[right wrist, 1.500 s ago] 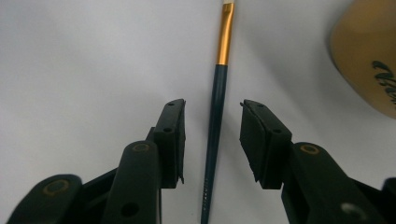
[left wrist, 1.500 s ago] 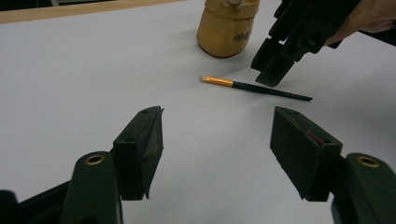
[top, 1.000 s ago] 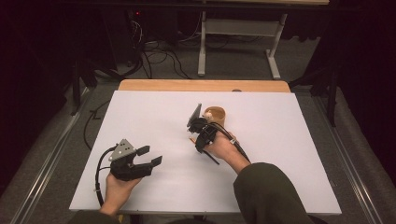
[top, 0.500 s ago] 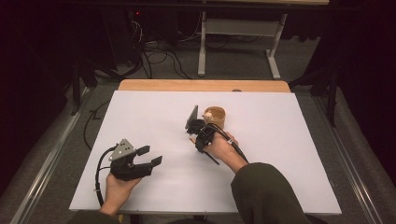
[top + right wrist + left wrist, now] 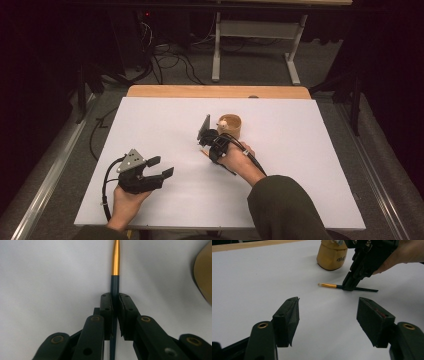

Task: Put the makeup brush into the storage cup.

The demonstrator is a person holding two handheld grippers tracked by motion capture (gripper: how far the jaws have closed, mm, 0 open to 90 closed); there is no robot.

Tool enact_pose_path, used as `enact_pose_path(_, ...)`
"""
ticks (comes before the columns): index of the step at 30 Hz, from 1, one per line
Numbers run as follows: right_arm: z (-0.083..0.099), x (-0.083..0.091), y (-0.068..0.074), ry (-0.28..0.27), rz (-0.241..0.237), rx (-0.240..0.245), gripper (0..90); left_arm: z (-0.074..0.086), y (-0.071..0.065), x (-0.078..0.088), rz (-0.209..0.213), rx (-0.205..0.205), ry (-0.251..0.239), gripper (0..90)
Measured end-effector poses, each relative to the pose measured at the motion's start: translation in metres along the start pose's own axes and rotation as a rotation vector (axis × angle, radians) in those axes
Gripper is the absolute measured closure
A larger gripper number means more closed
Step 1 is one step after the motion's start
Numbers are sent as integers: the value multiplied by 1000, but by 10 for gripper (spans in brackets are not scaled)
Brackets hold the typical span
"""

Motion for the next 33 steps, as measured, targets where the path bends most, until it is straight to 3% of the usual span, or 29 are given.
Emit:
enact_pose_path(12, 2, 0, -1, -18, -12, -1, 847, 0, 1, -1, 1, 4, 2, 352)
enact_pose_path(13, 2, 1, 2, -13, -23, -37, 848, 0, 0, -1, 1, 3, 3, 352)
enact_pose_path(14, 2, 0, -1, -24, -20, -7, 848, 0, 0, -1, 1, 1, 3, 353)
enact_pose_path(16, 3, 1, -1, -16, -21, -17, 848, 0, 0, -1, 0, 0, 3, 353)
enact_pose_path(19, 3, 2, -2, -26, -22, 7, 848, 0, 0, -1, 1, 5, 0, 353)
enact_pose_path(24, 4, 4, 0, -24, -32, -27, 848, 0, 0, -1, 1, -4, 7, 353)
enact_pose_path(26, 4, 5, -2, -38, -26, -1, 848, 0, 1, -1, 0, 0, 7, 353)
enact_pose_path(32, 7, 9, -1, -51, -39, -19, 848, 0, 0, -1, -1, -3, 9, 353)
enact_pose_path(33, 7, 8, -2, -62, -38, 0, 848, 0, 1, -1, 0, 0, 8, 353)
Point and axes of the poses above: each handheld gripper's, and its own axes: x roughly backward along the jaws, z roughly out of its underside, y roughly to its left, the point moved 5 cm from there along -x, roughly forward along the jaws, and after that the axes turned 7 degrees about y, right-handed, at the moved point
